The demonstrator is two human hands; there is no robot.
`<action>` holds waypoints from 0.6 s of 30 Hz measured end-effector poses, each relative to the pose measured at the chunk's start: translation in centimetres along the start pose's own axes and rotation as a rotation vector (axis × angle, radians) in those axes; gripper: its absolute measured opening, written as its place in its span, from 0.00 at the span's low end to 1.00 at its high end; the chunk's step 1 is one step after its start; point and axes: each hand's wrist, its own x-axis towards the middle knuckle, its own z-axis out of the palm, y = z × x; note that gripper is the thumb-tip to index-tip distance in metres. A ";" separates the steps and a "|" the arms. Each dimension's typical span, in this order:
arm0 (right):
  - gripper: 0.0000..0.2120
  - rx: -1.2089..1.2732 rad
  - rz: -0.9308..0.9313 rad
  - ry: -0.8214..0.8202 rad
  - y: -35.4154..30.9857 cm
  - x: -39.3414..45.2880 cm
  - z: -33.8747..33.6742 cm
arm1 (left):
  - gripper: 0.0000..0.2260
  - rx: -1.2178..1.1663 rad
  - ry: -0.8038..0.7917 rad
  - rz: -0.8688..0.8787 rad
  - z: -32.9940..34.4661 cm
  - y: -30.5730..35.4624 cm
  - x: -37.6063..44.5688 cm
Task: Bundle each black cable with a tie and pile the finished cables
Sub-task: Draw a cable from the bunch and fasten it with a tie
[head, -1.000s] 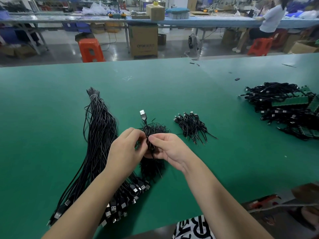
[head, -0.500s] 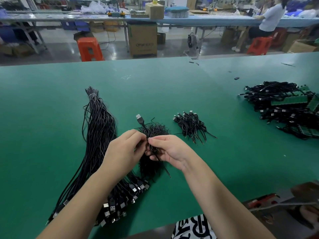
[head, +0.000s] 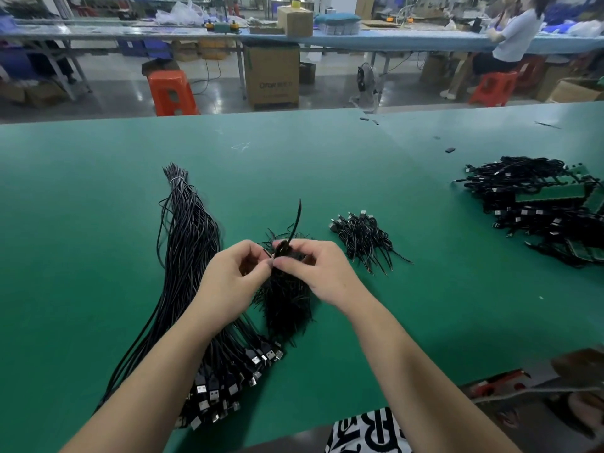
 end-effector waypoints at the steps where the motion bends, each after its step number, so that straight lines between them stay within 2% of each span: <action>1: 0.05 0.033 0.037 -0.007 0.0 0.0 0.0 | 0.08 0.030 -0.002 0.031 0.0 0.1 -0.1; 3: 0.07 0.115 0.113 -0.029 0.2 0.0 0.2 | 0.07 0.146 -0.001 0.131 -0.1 0.4 -0.3; 4: 0.03 0.153 0.145 -0.040 0.5 0.0 0.2 | 0.06 0.234 0.001 0.213 -0.1 0.5 -0.4; 7: 0.14 0.237 0.238 -0.058 0.9 0.1 0.2 | 0.05 0.546 0.000 0.488 0.1 0.7 -1.0; 9: 0.10 0.293 0.251 -0.069 1.1 0.0 0.4 | 0.10 0.634 -0.005 0.568 0.4 0.5 -1.3; 11: 0.01 0.335 0.226 -0.083 1.4 -0.2 0.4 | 0.08 0.583 -0.016 0.516 0.7 0.4 -1.4; 13: 0.07 0.348 0.174 -0.103 1.6 -0.3 0.4 | 0.03 0.463 0.000 0.378 0.8 0.3 -1.3; 16: 0.16 0.366 0.159 -0.193 1.7 -0.4 0.3 | 0.06 0.245 0.042 0.109 0.6 0.0 -0.4; 18: 0.15 0.338 0.149 -0.202 1.7 -0.3 0.3 | 0.07 0.132 0.007 0.002 0.4 -0.2 0.0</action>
